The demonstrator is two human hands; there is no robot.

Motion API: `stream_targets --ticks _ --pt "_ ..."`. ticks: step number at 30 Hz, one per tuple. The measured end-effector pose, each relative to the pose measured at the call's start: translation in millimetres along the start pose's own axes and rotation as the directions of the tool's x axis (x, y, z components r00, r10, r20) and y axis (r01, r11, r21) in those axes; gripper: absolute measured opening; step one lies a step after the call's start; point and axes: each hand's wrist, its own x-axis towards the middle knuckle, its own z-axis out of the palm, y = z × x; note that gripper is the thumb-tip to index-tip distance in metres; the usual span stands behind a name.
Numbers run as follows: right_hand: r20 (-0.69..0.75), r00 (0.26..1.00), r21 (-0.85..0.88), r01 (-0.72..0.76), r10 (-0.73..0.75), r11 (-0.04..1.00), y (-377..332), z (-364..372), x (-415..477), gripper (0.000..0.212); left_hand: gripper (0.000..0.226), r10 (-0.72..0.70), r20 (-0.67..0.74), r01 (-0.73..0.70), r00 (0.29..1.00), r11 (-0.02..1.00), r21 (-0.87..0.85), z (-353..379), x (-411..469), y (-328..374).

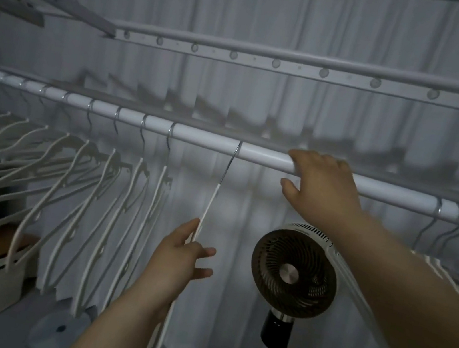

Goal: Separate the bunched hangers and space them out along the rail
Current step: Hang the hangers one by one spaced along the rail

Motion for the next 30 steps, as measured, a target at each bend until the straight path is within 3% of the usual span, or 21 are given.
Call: stream_targets --ticks 6,19,30 --pt "0.012 1.000 0.009 -0.018 0.018 1.000 -6 0 2 0.049 0.049 -0.022 -0.025 0.022 0.999 1.000 -0.012 -17 20 5" --pt "0.029 0.999 -0.037 -0.042 0.043 0.998 -15 3 2 0.054 0.043 0.053 -0.072 -0.036 0.996 0.974 0.222 -41 32 6" --pt "0.025 0.997 -0.058 -0.075 0.077 0.995 -13 3 -1 0.054 0.044 0.036 -0.047 -0.023 0.998 0.970 0.243 -45 36 7"
